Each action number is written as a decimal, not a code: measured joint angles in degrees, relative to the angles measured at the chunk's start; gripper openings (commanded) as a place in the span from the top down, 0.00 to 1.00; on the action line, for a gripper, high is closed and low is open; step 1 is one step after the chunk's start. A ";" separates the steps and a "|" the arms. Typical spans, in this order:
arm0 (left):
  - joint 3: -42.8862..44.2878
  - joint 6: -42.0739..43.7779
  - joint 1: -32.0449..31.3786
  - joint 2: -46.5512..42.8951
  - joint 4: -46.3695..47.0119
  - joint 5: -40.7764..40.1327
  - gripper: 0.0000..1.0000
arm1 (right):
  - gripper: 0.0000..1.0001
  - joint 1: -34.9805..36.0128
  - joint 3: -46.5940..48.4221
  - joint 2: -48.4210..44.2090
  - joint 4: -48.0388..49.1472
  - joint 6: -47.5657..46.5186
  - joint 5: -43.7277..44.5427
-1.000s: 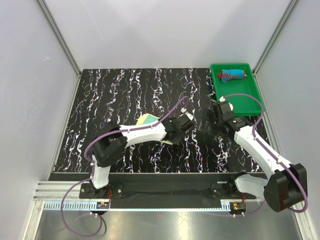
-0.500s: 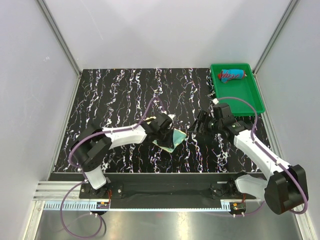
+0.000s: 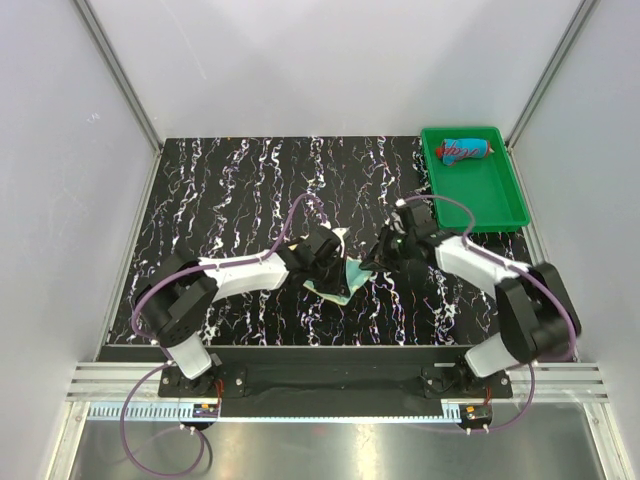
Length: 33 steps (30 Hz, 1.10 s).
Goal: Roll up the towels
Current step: Roll the towel
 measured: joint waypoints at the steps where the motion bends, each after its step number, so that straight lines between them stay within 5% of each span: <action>1: -0.17 0.00 0.00 0.00 0.00 -0.02 1.00 | 0.89 0.74 0.94 1.62 -0.35 -0.17 0.09; 19: -1.09 0.04 -0.28 -1.27 -0.79 -1.68 1.00 | 0.96 5.49 10.91 18.62 -8.96 -5.88 5.60; 33: -4.00 -0.17 -0.33 -6.14 -0.98 -4.20 1.00 | 0.97 1.42 14.78 19.93 -15.45 -11.21 12.55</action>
